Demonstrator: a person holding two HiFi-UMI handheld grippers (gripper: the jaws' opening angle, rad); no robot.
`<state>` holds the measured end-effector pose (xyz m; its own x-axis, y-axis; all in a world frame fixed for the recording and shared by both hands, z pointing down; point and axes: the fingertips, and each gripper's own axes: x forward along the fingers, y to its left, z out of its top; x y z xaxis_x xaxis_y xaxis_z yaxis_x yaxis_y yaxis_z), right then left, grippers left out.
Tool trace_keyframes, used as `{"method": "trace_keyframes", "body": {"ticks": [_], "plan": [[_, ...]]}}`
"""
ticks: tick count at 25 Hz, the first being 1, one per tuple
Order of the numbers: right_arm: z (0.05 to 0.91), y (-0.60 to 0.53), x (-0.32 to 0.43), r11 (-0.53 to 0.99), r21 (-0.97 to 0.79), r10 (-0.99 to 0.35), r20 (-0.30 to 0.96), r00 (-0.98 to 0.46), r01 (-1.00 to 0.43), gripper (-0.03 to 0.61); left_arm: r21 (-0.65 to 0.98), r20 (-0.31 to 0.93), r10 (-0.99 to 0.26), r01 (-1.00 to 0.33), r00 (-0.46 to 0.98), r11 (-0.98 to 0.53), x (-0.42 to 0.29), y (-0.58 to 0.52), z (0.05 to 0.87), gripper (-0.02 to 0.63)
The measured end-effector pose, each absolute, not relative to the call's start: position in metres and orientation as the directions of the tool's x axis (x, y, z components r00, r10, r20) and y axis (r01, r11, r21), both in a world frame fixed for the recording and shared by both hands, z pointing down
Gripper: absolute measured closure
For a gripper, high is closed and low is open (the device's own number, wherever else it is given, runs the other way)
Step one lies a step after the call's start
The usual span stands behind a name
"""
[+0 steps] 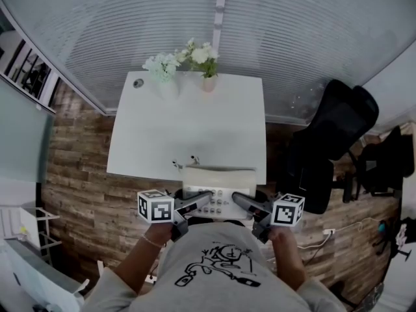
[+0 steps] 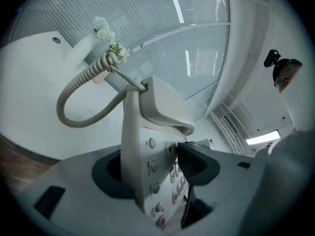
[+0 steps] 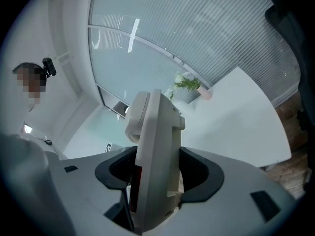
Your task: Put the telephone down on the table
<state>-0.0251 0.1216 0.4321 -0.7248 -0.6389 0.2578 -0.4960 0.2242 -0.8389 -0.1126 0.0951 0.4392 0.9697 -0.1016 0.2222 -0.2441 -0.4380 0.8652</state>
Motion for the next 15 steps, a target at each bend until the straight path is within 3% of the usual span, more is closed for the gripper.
{"method": "trace_keyframes", "body": {"ticks": [15], "plan": [[0.437,0.098,-0.024,0.203,-0.852,-0.638,0.26,-0.725,-0.483,0.298,0.87,0.227,-0.101,-0.248,0.969,-0.427,-0.112,0.071,0.442,0.356]]}}
